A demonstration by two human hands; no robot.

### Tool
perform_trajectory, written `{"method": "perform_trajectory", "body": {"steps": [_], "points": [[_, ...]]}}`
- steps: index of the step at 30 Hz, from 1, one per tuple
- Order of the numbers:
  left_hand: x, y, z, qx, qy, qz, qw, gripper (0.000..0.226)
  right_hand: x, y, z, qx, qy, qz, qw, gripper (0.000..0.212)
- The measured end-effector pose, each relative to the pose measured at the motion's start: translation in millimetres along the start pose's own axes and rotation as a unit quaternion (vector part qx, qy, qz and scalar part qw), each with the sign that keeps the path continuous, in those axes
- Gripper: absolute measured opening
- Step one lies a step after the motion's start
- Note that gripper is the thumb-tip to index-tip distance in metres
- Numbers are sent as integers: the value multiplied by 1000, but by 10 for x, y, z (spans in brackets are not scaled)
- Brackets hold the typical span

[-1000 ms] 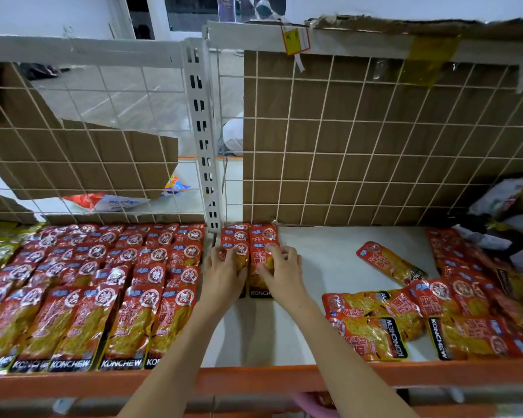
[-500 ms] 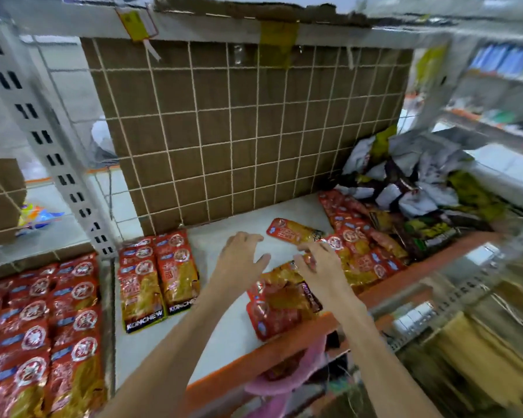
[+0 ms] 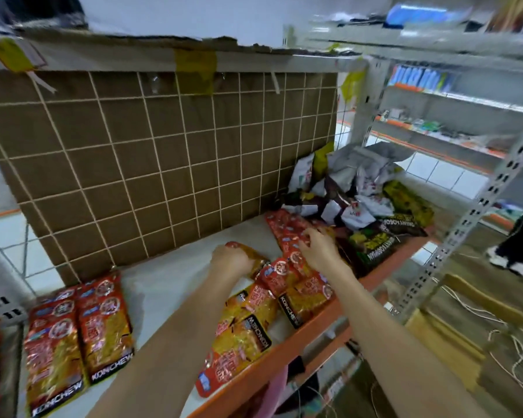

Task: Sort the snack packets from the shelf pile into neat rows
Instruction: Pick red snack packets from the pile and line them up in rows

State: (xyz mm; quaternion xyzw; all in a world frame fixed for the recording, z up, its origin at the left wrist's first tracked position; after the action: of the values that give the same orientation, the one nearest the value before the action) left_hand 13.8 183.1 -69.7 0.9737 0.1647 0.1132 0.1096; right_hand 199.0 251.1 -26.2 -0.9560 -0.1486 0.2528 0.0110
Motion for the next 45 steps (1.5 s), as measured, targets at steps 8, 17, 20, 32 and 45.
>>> {"method": "perform_trajectory", "body": {"steps": [8,17,20,32,45], "points": [[-47,-218,20,-1,-7,-136,991,75,237,-710,122,-84,99,4,992,38],[-112,-410,-60,35,43,-175,983,70,389,-1067,248,-250,44,52,966,64],[-150,-405,-67,40,120,-185,975,64,389,-1120,268,-283,43,62,956,71],[-265,-249,-27,76,247,-167,951,42,100,-1010,29,-186,-99,-55,976,57],[-713,202,-415,208,485,-152,835,24,-541,-997,-258,-73,-265,-110,955,45]]}}
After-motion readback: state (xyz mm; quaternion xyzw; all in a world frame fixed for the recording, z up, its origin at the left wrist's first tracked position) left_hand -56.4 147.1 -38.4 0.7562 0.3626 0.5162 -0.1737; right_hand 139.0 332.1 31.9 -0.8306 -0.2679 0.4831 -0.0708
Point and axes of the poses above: each hand's wrist, its own y-axis away from the middle knuckle, its own z-axis out of the palm, x = y × z, the point moved 8 cm from there along -y, towards the middle knuckle, and after that the axes turned 1 degree about y, right-handed, at the moved point
